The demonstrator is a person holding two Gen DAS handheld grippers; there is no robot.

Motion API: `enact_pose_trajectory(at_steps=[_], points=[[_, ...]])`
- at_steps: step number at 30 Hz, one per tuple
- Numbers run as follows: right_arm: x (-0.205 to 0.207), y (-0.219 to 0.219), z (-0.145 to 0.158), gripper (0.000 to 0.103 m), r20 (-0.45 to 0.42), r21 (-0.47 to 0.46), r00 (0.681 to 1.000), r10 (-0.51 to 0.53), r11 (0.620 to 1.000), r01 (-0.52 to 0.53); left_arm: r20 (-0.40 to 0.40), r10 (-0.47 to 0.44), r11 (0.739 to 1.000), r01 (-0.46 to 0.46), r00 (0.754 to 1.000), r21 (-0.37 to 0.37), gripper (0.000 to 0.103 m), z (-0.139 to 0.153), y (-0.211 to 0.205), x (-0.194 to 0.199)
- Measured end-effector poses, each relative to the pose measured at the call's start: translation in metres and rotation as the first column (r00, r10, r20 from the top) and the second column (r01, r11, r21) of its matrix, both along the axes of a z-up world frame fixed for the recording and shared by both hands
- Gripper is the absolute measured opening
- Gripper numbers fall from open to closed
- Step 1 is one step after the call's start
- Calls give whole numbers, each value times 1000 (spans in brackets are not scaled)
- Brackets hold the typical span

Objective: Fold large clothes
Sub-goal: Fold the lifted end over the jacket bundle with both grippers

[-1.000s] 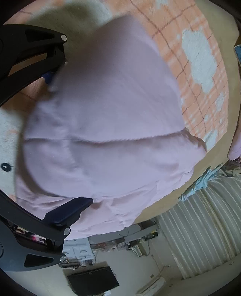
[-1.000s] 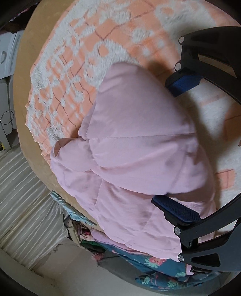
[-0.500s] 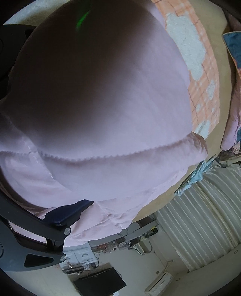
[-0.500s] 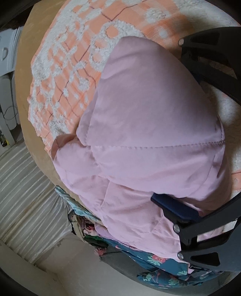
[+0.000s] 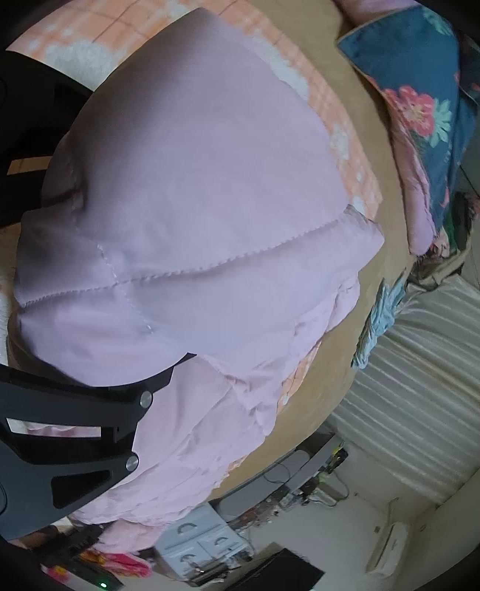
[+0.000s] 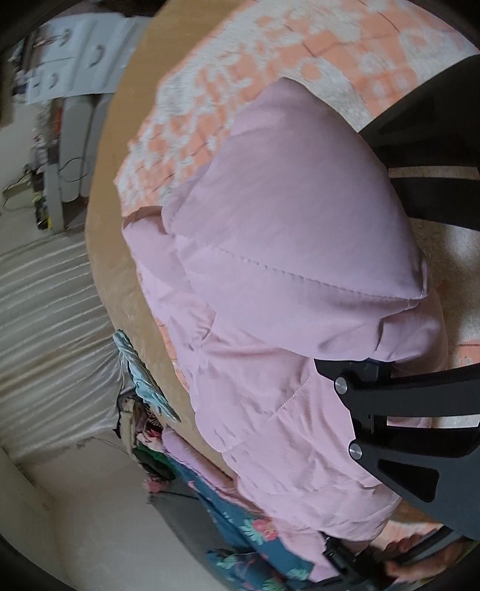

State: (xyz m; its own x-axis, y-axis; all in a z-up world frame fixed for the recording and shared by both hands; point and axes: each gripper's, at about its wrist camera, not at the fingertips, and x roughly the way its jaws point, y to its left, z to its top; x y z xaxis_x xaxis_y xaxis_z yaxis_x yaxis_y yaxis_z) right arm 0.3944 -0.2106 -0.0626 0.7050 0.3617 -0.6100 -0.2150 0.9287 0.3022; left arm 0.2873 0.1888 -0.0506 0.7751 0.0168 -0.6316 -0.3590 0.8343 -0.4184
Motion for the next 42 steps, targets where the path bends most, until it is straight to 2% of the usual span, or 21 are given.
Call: enact_pose_trajectory(at_steps=[4, 9, 20, 32, 42], points=[[-6, 8, 16, 35, 54, -56, 998, 31, 998, -28, 4, -21, 999, 21, 1000, 47, 40, 8, 1, -2], [-11, 12, 32, 33, 91, -98, 994, 61, 994, -52, 15, -33, 997, 32, 999, 72, 38, 21, 4, -6], [-51, 7, 66, 32, 158, -117, 982, 107, 989, -89, 50, -71, 995, 67, 996, 79, 37, 52, 2, -36], [-99, -3, 71, 32, 160, -133, 979, 124, 986, -103, 36, -96, 992, 92, 995, 83, 37, 55, 2, -71], [-141, -9, 63, 32, 143, -123, 983, 112, 988, -95, 15, -113, 990, 111, 993, 92, 37, 42, 1, -107]])
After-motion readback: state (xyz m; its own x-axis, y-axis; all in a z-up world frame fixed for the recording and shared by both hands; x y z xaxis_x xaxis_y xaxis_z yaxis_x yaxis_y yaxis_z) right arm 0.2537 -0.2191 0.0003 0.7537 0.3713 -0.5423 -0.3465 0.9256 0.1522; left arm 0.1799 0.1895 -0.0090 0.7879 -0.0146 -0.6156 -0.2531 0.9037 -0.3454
